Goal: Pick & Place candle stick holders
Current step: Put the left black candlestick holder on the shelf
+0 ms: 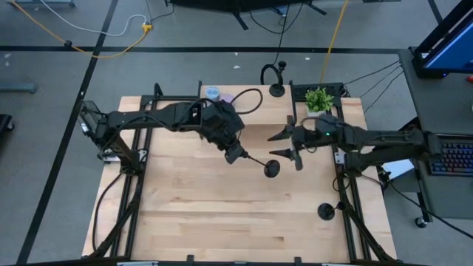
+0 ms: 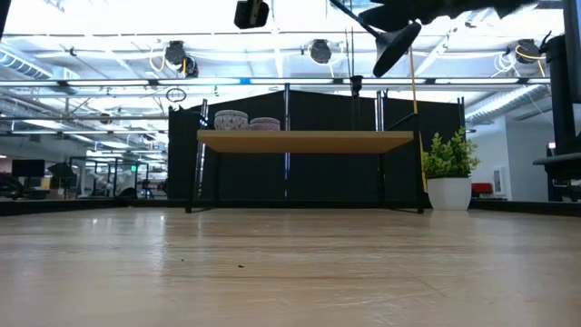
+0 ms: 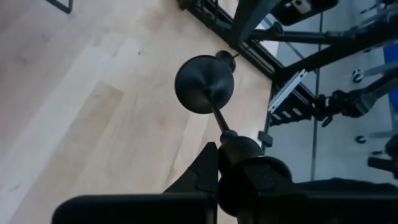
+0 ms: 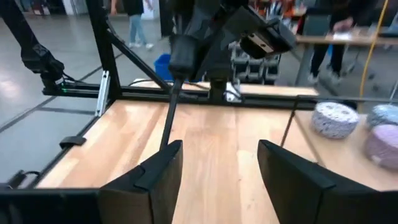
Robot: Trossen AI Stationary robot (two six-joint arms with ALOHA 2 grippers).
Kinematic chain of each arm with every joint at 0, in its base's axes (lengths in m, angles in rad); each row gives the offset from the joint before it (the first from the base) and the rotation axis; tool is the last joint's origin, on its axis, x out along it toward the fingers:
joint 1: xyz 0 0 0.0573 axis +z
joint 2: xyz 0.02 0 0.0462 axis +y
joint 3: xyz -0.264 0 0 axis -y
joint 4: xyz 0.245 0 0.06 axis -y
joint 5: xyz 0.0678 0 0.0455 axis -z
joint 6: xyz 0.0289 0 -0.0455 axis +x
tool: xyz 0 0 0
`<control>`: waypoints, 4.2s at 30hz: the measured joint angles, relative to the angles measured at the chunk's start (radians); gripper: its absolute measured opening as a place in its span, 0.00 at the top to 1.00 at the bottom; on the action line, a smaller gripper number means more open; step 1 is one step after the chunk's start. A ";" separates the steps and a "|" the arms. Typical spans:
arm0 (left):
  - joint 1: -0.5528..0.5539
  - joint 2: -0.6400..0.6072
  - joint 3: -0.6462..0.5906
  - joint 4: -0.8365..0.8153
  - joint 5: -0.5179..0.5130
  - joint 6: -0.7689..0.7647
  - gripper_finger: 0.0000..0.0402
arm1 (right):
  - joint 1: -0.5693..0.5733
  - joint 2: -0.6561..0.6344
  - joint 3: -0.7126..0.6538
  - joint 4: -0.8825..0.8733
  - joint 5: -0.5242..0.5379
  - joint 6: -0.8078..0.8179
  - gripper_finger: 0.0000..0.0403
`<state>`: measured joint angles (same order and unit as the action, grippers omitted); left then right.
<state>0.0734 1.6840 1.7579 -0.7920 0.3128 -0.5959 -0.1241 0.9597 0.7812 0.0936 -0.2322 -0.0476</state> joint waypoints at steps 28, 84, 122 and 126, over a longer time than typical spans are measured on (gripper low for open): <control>-0.003 0.000 0.000 -0.038 -0.116 0.125 0.96 | 0.039 0.371 0.387 -0.334 -0.060 0.160 0.48; -0.022 0.048 0.001 0.032 -0.087 0.173 0.69 | 0.043 0.370 0.386 -0.360 -0.057 0.130 0.98; -0.003 -0.201 -0.066 -0.262 -0.463 0.185 0.34 | -0.253 0.230 0.384 -0.058 0.394 -0.075 0.98; -0.005 -0.214 -0.144 -0.245 -0.463 0.151 0.34 | -0.304 0.229 0.302 0.034 0.393 -0.059 0.98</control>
<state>0.0685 1.4696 1.6143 -1.0366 -0.1501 -0.4453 -0.4280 1.1885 1.0830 0.1279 0.1603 -0.1062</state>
